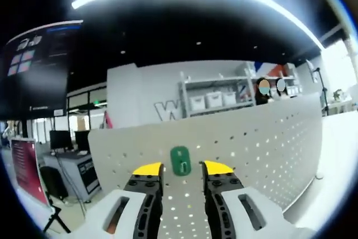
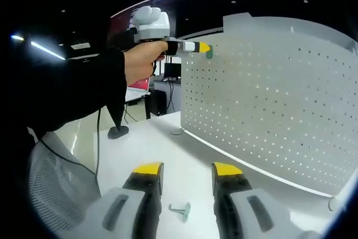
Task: Insert the hook assembly into the mounting plate slot until the hook locks in place.
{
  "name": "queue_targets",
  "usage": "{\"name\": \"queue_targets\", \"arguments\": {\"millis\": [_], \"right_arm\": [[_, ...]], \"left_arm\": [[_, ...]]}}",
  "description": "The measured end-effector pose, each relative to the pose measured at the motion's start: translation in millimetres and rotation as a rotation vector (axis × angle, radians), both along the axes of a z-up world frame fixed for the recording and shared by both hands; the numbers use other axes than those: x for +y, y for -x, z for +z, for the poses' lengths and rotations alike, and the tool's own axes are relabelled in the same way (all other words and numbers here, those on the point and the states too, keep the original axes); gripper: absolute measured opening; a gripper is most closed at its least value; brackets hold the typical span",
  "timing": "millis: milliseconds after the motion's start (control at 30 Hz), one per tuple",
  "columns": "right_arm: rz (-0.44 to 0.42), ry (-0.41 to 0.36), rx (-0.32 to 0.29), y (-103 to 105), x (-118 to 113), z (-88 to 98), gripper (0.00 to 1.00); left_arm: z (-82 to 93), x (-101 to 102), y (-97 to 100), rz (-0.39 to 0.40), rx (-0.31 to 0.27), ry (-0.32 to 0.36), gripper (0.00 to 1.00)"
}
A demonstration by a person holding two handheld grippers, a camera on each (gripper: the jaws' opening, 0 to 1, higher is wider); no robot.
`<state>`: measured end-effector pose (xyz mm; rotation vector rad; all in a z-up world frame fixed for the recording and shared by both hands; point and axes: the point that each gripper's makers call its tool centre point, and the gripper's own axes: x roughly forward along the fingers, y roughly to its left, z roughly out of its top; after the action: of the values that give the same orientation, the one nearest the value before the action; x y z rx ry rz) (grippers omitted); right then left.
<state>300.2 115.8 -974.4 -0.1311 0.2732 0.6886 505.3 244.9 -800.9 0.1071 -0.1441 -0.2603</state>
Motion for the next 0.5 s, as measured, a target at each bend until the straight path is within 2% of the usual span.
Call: {"name": "queue_targets", "arguments": {"millis": [233, 333, 500], "right_arm": [[0.007, 0.004, -0.006, 0, 2, 1.1, 0.32], [0.007, 0.008, -0.010, 1, 2, 1.9, 0.32], [0.013, 0.015, -0.013, 1, 3, 1.2, 0.32]], "left_arm": [[6.5, 5, 12.8, 0.002, -0.005, 0.021, 0.32], [6.2, 6, 20.0, 0.004, -0.008, 0.017, 0.36], [0.3, 5, 35.0, -0.016, 0.008, 0.008, 0.37]]}}
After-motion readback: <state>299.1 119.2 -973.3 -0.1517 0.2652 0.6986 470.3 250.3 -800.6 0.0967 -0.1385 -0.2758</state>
